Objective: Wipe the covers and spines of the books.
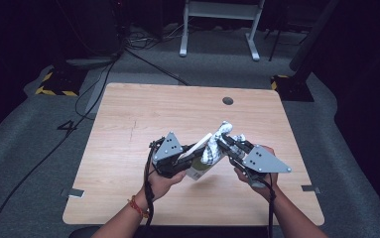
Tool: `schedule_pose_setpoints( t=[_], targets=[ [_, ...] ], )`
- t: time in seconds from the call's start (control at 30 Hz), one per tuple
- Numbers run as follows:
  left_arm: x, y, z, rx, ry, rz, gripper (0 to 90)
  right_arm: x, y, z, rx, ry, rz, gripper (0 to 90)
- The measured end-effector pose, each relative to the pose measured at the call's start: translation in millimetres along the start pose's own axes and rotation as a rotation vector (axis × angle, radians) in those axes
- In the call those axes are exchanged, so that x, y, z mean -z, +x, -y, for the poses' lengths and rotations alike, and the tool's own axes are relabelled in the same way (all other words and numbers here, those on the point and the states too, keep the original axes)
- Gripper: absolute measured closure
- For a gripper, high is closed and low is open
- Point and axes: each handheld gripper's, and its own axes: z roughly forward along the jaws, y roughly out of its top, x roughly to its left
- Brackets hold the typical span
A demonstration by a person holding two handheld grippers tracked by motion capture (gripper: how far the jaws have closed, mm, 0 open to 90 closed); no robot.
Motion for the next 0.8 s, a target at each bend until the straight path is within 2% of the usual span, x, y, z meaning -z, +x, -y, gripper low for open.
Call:
schedule_pose_setpoints(
  t=[0.13, 0.27, 0.37, 0.47, 0.6, 0.67, 0.73, 0.8],
  targets=[
    [2.0, -0.1, -1.0, -0.010, -0.002, 0.010, 79.3, 2.1, -5.1, 1.3, -0.008, 0.000, 0.010, 79.7],
    [5.5, -0.8, -3.0, -0.018, -0.015, 0.017, 79.3, 2.2, -14.0, 10.8, -0.049, 0.027, 0.020, 79.7],
    [11.0, -0.3, -6.0, -0.025, -0.032, 0.009, 79.3, 0.8, -18.2, 23.2, -0.073, 0.066, 0.013, 79.7],
    [14.6, 3.0, -6.7, -0.016, -0.043, 0.006, 79.3, -2.3, -20.5, 35.2, -0.075, 0.117, 0.009, 79.7],
    [18.3, 4.5, -8.4, -0.019, -0.057, -0.002, 79.3, -9.0, -25.8, 52.5, -0.113, 0.182, -0.014, 79.7],
    [20.0, 5.1, -9.2, -0.018, -0.061, -0.005, 79.3, -10.9, -27.3, 57.4, -0.125, 0.197, -0.024, 79.7],
    [22.3, 6.1, -10.0, -0.020, -0.068, -0.013, 79.3, -15.6, -30.4, 70.8, -0.160, 0.246, -0.040, 79.7],
    [23.8, 6.6, -10.6, -0.018, -0.073, -0.016, 79.3, -18.0, -31.4, 77.9, -0.169, 0.274, -0.046, 79.6]
  ],
)
